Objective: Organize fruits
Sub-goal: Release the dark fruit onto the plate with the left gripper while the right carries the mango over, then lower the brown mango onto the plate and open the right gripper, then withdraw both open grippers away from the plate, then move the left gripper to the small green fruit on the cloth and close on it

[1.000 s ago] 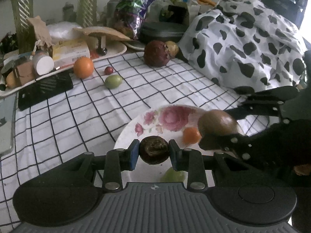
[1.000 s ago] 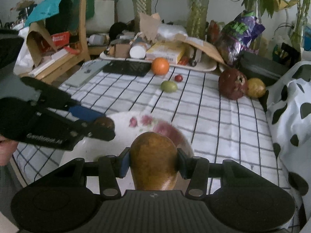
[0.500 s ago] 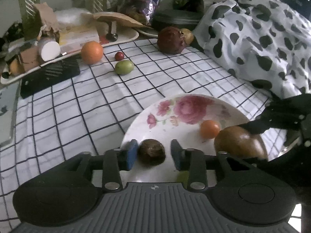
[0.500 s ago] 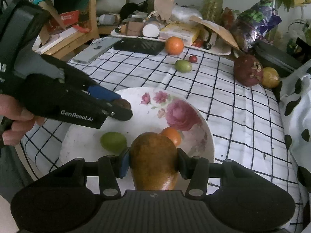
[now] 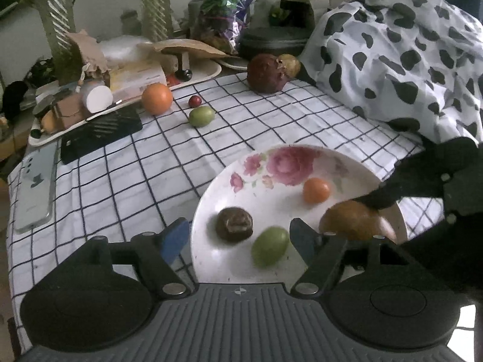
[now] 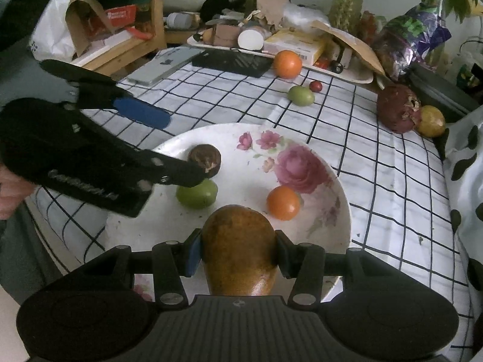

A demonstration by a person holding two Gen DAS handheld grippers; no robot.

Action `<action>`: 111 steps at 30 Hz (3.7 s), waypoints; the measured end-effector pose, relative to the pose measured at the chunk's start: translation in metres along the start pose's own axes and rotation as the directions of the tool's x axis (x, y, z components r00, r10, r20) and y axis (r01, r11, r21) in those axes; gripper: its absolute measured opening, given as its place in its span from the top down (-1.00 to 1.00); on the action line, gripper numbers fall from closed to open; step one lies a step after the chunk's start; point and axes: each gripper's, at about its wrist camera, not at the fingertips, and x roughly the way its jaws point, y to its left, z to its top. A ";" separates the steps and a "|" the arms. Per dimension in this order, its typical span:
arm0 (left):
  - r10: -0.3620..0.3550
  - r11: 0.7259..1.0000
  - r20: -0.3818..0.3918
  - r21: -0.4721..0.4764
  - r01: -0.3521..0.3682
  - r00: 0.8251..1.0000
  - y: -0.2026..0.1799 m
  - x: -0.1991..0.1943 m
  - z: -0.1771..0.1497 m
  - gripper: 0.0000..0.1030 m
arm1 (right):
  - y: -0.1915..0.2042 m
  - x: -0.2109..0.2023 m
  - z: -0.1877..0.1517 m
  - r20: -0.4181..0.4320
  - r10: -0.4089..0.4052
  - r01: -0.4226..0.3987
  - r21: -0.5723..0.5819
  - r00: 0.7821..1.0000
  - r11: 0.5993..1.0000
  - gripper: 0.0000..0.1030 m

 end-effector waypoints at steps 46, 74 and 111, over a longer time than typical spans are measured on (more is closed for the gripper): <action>0.020 0.999 0.012 -0.050 -0.020 1.000 -0.007 -0.036 -0.022 -0.40 | -0.001 -0.029 -0.015 0.052 -0.244 0.236 0.123 0.968 0.964 -1.00; 0.049 0.999 0.033 0.020 -0.050 0.998 0.009 -0.006 0.012 -0.40 | -0.034 -0.018 0.004 0.080 -0.324 0.301 0.217 0.943 0.929 -1.00; 0.008 0.997 0.048 0.072 -0.012 0.999 0.044 0.059 0.076 -0.40 | -0.099 0.039 0.066 0.084 -0.313 0.291 0.202 0.946 0.935 -1.00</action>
